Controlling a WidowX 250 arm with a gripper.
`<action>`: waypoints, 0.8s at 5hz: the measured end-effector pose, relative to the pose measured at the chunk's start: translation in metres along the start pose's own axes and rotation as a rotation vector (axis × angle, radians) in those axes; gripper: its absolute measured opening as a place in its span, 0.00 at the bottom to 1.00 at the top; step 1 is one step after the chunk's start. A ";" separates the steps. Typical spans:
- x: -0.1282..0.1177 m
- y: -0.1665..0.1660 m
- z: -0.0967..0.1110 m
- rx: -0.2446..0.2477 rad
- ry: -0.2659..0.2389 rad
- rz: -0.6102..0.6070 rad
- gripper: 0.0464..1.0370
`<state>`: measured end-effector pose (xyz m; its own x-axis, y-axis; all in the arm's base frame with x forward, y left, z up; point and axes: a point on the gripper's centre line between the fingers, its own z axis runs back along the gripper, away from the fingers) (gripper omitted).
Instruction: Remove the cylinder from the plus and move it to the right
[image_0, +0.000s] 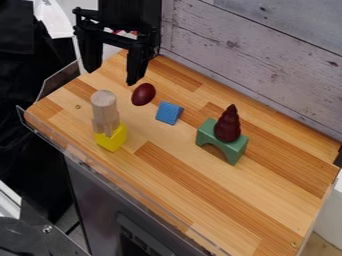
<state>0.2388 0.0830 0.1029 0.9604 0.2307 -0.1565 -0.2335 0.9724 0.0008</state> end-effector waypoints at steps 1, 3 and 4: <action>-0.002 -0.001 -0.009 -0.004 0.035 -0.002 0.96; -0.010 -0.002 -0.015 -0.009 0.069 -0.003 0.96; -0.011 -0.002 -0.016 -0.010 0.079 -0.003 0.96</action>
<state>0.2261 0.0782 0.0889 0.9461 0.2237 -0.2341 -0.2323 0.9726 -0.0096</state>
